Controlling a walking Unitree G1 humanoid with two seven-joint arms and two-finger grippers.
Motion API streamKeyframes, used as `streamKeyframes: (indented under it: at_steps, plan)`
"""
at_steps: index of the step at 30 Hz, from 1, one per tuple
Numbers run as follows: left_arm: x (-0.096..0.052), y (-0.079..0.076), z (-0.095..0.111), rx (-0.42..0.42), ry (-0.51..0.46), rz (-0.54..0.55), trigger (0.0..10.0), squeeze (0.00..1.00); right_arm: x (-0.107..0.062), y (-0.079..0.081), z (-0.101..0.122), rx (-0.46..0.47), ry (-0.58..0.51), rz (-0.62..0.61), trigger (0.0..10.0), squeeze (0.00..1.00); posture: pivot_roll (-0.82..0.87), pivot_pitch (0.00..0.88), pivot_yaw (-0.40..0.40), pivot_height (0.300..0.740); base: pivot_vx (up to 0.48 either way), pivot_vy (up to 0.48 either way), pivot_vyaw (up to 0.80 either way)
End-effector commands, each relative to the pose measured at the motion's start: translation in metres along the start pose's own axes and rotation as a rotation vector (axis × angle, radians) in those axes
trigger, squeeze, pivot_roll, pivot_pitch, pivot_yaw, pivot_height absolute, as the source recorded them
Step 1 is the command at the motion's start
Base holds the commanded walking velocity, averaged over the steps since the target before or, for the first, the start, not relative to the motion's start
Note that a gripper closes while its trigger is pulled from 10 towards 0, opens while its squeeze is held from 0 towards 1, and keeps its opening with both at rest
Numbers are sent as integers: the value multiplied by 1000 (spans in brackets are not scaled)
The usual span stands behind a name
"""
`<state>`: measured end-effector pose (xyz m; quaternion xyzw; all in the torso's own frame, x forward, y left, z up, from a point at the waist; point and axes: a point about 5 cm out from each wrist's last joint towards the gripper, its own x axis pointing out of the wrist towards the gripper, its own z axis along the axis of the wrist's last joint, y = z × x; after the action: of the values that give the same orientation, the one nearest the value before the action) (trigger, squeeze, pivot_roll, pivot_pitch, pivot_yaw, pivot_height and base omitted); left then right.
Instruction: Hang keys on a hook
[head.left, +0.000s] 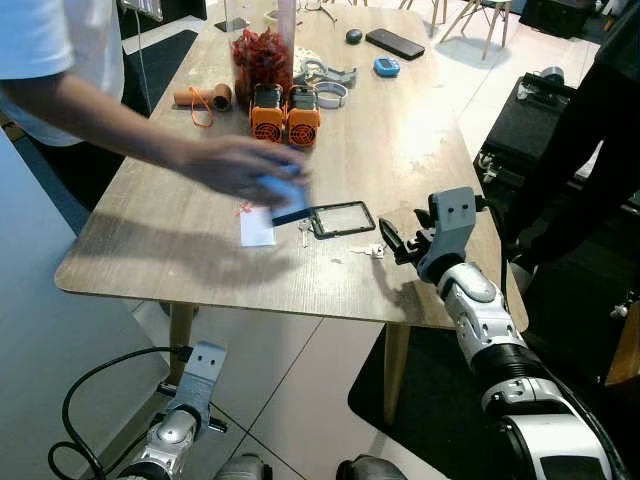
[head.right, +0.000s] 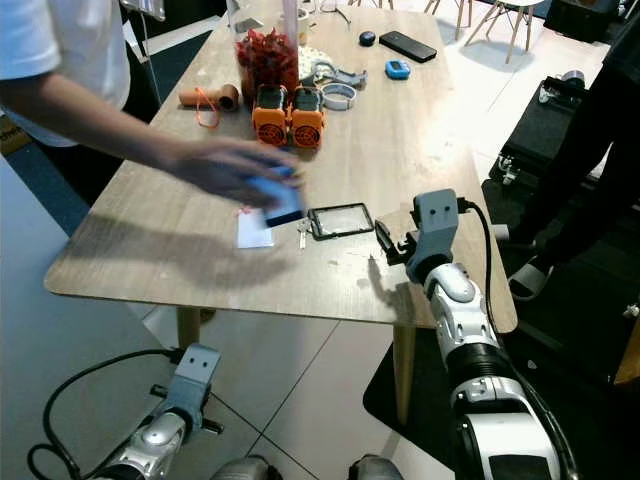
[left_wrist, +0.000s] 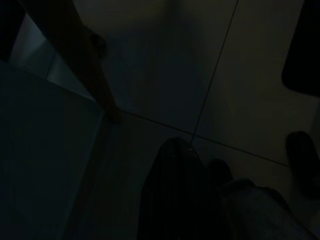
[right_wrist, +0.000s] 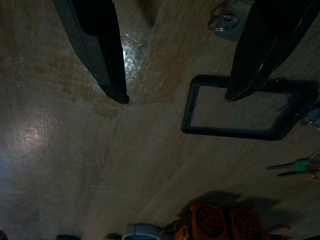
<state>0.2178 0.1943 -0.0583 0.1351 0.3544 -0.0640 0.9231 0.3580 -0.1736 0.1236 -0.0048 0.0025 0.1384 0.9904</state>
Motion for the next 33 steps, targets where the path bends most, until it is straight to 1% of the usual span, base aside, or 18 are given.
streamKeyframes:
  at_steps: [1, 14, 21, 25, 27, 33]
  plan:
    - [-2, 1, -5, 10, 24, 1, 10000, 0, -1, 2, -4, 9, 8, 5, 10000, 0, 73, 126, -49, 740, 0, 0, 0]
    - [-1, 0, -5, 27, 24, -7, 10000, 0, 1, 8, -5, 15, 0, 21, 10000, 0, 73, 128, -49, 740, 0, 0, 0]
    - [-2, 0, -6, 37, 24, -11, 10000, 0, 3, 10, -11, 22, 35, 10, 10000, 0, 72, 140, -46, 740, 0, 0, 0]
    - [-2, 0, -7, 46, 25, -15, 10000, 0, 4, 13, -16, 18, 74, 28, 10000, 0, 74, 141, -49, 740, 0, 0, 0]
    - [-3, -1, -8, 51, 28, -17, 10000, 0, 3, 16, -23, 12, 117, 40, 10000, 0, 75, 138, -52, 740, 0, 0, 0]
    - [-3, -1, -9, 56, 29, -19, 10000, 0, 1, 16, -27, 6, 144, 44, 10000, 0, 75, 132, -52, 740, 0, 0, 0]
